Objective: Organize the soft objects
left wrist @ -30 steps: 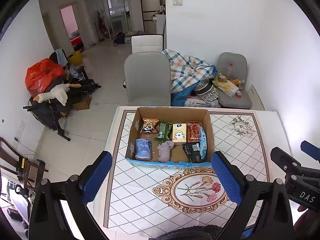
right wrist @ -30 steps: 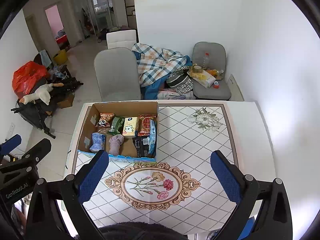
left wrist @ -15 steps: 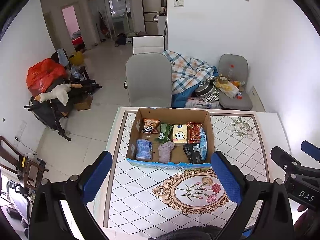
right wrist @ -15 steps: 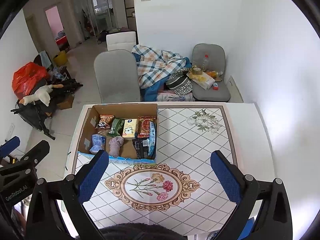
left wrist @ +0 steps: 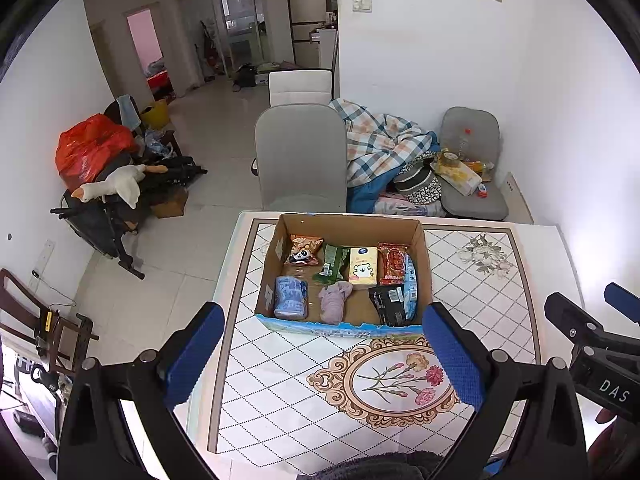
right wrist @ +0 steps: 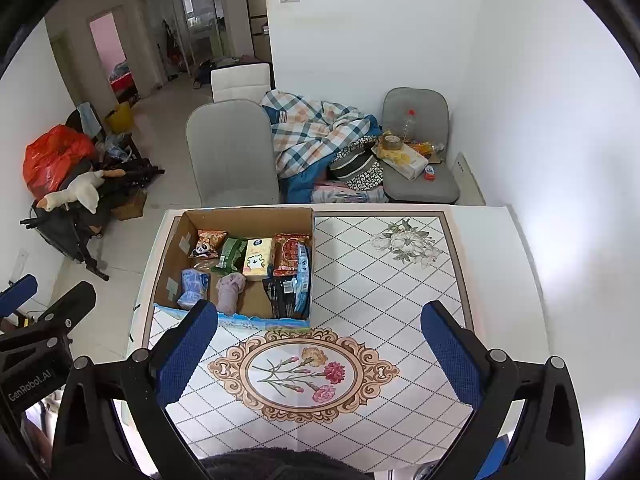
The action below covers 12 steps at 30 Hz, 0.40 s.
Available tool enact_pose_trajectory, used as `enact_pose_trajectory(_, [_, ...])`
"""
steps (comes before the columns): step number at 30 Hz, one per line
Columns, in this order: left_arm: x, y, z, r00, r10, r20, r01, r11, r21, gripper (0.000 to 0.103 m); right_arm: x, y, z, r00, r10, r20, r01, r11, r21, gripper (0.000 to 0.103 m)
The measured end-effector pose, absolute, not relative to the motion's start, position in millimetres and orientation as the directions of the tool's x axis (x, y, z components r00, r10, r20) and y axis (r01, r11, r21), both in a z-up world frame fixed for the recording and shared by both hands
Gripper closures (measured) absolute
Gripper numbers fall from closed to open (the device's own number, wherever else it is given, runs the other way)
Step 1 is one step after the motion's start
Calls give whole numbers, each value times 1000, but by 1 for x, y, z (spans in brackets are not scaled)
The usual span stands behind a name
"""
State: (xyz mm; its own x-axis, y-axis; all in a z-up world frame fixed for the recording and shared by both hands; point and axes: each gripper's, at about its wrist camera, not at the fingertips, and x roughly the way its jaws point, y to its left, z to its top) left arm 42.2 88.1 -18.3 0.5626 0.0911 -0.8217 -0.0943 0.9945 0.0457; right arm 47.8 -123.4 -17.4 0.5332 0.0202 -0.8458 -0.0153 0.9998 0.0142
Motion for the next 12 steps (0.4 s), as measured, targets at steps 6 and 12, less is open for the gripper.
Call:
enact_pose_trajectory(6, [43, 90, -20, 558, 90, -825, -96, 994, 43, 1, 48, -122, -18, 534, 19, -845, -14, 1000, 13, 0])
enact_pose_trajectory(12, [42, 89, -22, 561, 91, -823, -99, 994, 42, 1, 48, -122, -18, 533, 19, -846, -15, 1000, 13, 0])
